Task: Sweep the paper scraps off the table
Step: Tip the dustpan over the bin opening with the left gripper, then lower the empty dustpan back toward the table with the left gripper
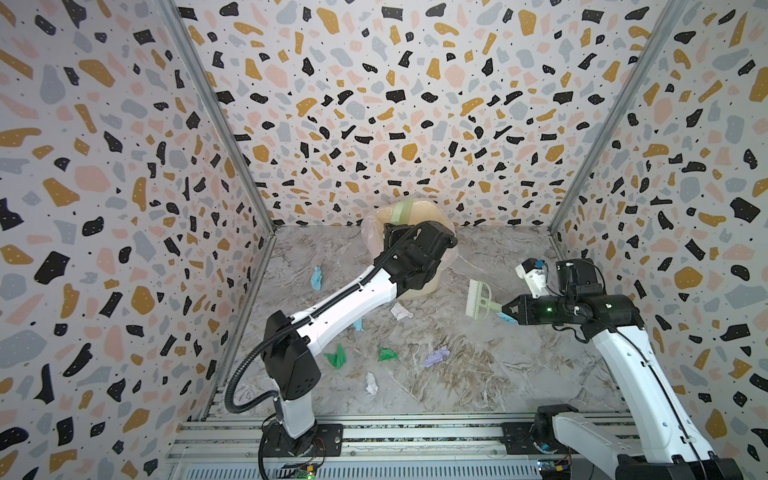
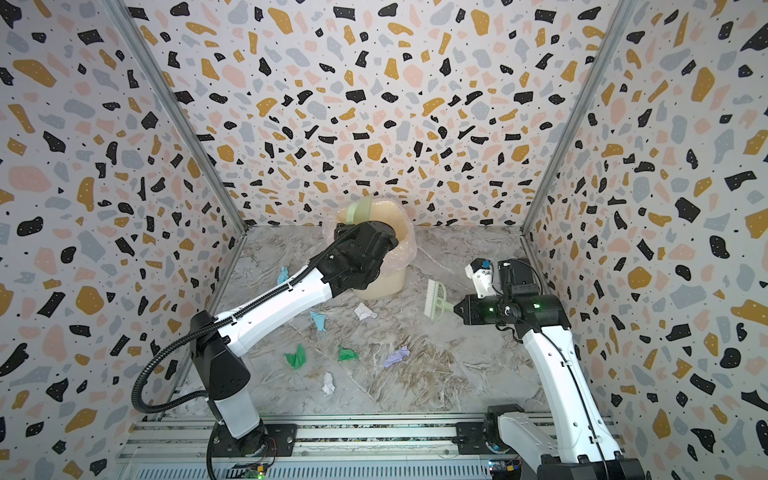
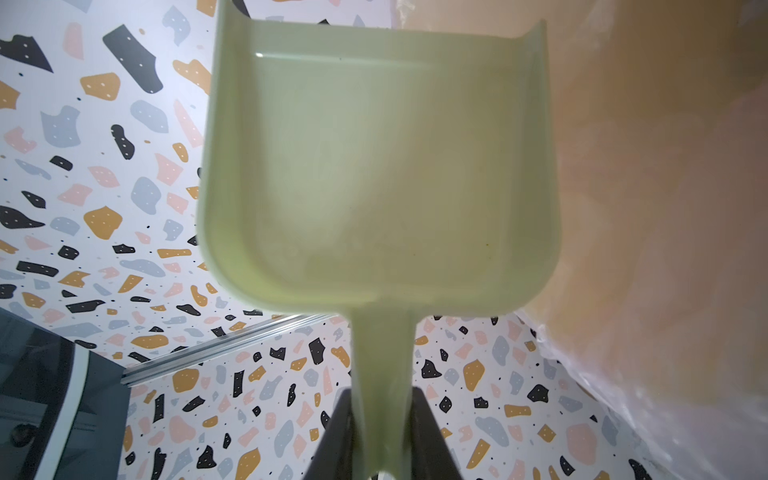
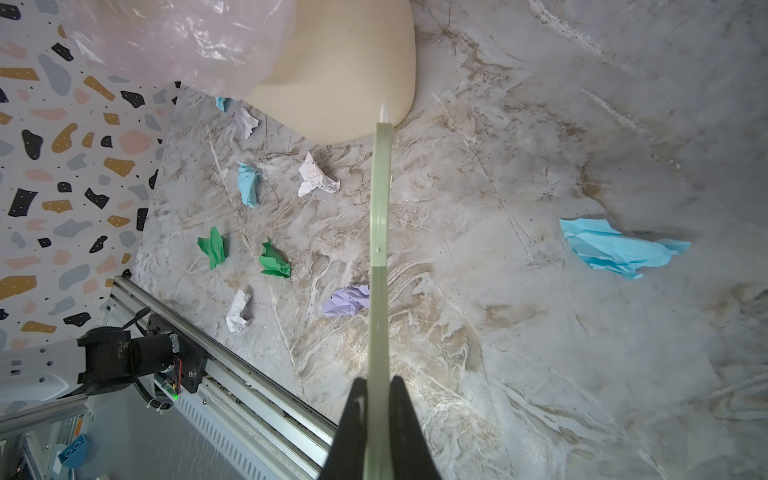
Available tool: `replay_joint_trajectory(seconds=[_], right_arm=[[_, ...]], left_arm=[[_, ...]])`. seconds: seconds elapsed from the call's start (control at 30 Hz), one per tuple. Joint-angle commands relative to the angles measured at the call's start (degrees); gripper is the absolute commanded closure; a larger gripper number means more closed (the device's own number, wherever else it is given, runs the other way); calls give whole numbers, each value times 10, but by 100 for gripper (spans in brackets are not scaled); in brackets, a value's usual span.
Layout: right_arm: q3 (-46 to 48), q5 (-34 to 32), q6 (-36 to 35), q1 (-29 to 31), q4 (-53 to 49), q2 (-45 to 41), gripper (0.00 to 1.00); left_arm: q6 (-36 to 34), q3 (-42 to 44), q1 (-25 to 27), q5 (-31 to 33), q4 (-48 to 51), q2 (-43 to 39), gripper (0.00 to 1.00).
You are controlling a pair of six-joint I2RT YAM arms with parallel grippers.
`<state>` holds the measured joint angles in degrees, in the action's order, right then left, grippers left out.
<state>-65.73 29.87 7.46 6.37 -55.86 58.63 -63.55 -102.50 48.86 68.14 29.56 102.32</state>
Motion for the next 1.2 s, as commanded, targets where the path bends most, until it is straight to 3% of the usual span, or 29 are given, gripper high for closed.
replay_joint_trajectory(seconds=[0.0,0.23,0.57,0.77,1.17], right_arm=[[-12,12,3,-3,1,-18,100],[-2,26,25,-3,17,-34,100],[-19,-2,15,-12,12,-26,100],[-56,-74,-6,-22,-26,-12,100],[-74,-267,42,-39,-99,19,100]], left_arm=[[55,-21,-6,-38,39,-24,100],[80,1,-20,-73,33,-43,100],[261,-102,-30,-212,135,-61,100],[385,-109,-8,-329,203,-77,100],[519,65,36,-575,177,-179,100]])
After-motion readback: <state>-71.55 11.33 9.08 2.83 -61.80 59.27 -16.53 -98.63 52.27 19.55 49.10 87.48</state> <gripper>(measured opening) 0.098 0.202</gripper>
